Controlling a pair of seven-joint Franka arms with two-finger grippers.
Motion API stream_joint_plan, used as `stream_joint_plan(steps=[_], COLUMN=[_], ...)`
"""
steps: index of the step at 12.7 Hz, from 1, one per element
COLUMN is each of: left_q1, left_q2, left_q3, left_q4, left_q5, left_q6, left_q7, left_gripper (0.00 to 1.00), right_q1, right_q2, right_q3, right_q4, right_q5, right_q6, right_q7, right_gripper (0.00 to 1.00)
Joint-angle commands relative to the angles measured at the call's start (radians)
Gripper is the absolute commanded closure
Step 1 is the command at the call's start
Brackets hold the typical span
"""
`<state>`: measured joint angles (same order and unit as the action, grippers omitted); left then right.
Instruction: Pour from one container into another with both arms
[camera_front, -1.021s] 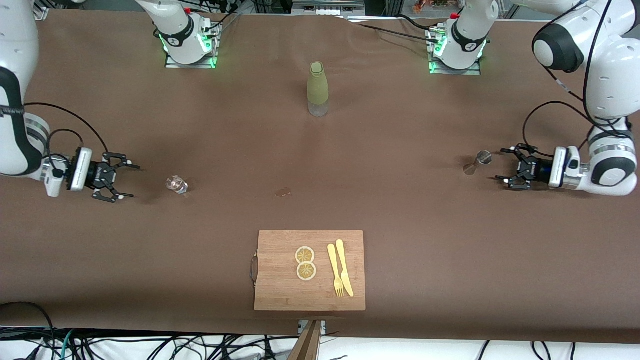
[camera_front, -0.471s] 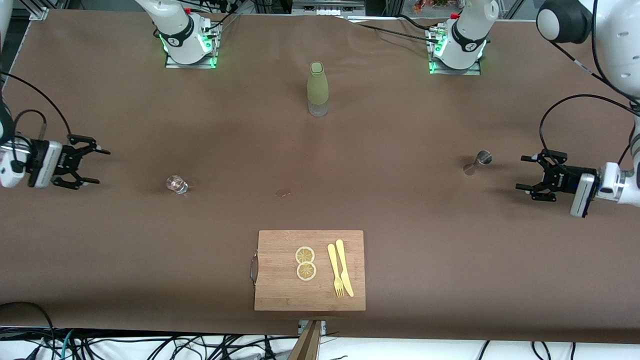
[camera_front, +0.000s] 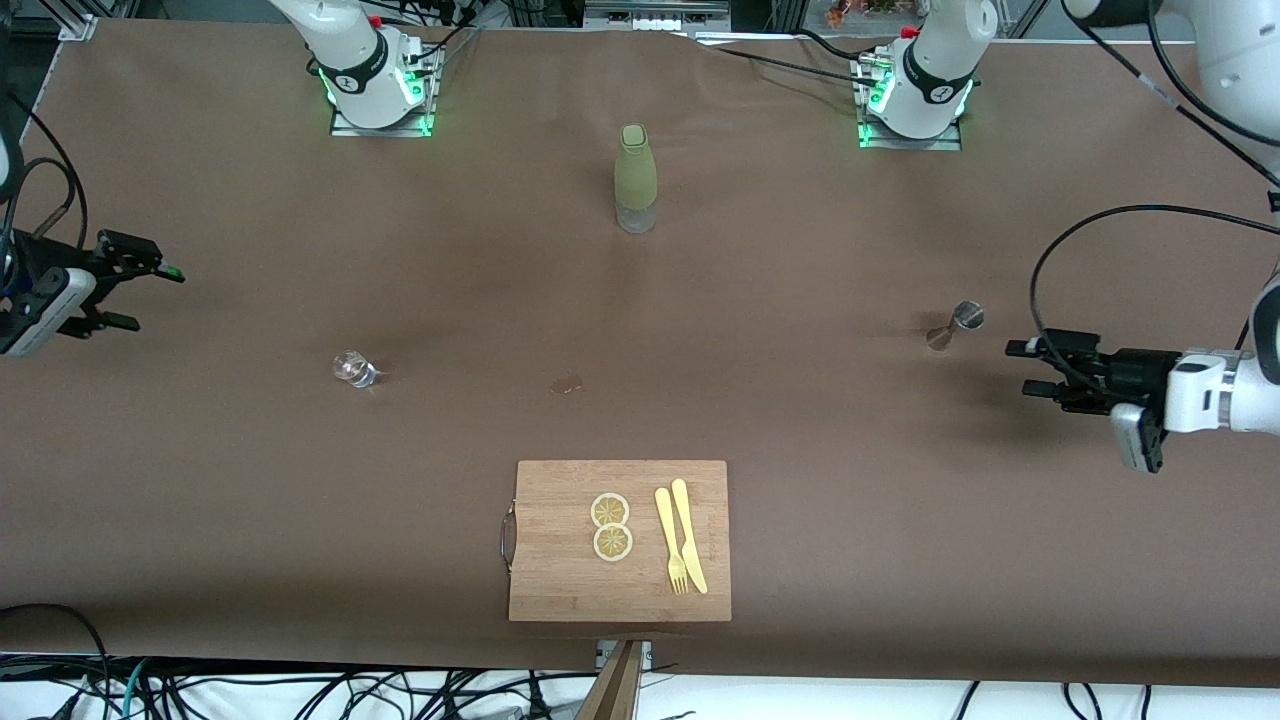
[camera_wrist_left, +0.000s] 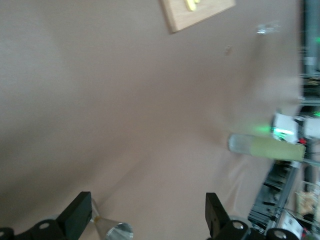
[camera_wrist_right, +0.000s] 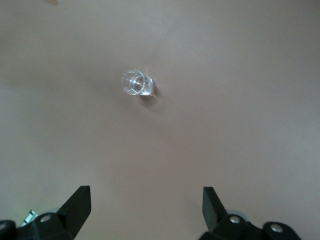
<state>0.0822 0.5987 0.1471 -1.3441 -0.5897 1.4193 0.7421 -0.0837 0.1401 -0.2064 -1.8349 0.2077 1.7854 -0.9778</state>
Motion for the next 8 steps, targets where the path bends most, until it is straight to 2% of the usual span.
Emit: stream_joint_plan(steps=[1,2,4,7,8], left_q1=[-0.013,-0.015,-0.007,-0.007,-0.009], left_q2=[-0.118,-0.149,-0.201,-0.302,-0.333], left_q3=[-0.107,-0.116,-0.118,-0.121,-0.123], left_q4=[0.029,0.042,0.042,0.040,0.040], left_q5=[0.237,0.313,0.384,0.540,0.550], left_q6=[0.033,0.033,0.038,0.036,0.027], left_q7=[-0.176,-0.176,-0.175,-0.203,-0.292], left_gripper=[0.00,0.00,0.00,0.00,0.00], right_q1=[0.050,0.061,0.061,0.061,0.061], right_q2=[-0.101,-0.114,-0.135,-0.149,-0.148], right_q3=[0.004,0.016,0.068,0.180,0.203], right_q4=[-0.027,-0.024,-0.024,0.017,0.066], right_q5=[-0.152,-0.204,-0.247,-0.284,-0.278], right_q6=[-0.030,-0.047,-0.092,-0.164,-0.217], right_q7=[0.263,0.359,0.605,0.954,1.002], right_gripper=[0.01,0.01,0.01,0.01,0.01])
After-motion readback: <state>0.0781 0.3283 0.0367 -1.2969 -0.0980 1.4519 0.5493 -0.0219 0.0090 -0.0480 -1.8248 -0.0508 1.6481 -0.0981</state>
